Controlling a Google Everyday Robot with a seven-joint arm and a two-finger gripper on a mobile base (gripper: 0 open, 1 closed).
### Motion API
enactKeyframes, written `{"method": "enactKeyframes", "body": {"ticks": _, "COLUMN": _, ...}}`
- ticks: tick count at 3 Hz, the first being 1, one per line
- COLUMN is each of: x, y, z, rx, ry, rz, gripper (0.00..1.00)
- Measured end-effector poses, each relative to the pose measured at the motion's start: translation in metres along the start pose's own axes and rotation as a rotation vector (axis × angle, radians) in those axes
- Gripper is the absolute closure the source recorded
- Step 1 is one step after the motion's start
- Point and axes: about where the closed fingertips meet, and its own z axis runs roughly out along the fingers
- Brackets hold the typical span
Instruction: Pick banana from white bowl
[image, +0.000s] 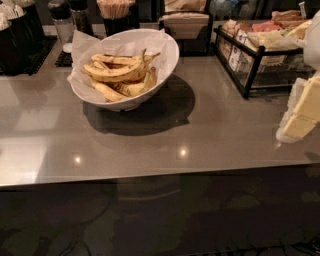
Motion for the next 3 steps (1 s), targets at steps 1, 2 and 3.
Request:
{"method": "enactKeyframes", "body": {"ticks": 1, "x": 0.000, "y": 0.000, "z": 0.000, "rx": 0.000, "ry": 0.000, "rz": 0.000, "gripper": 0.00}}
{"method": "enactKeyframes", "body": {"ticks": 2, "x": -0.007, "y": -0.005, "z": 0.001, "rx": -0.005, "ry": -0.029, "rz": -0.004, "gripper": 0.00}}
{"method": "enactKeyframes", "body": {"ticks": 3, "x": -0.044, "y": -0.029, "z": 0.019, "rx": -0.057, "ry": -0.129, "rz": -0.032, "gripper": 0.00}}
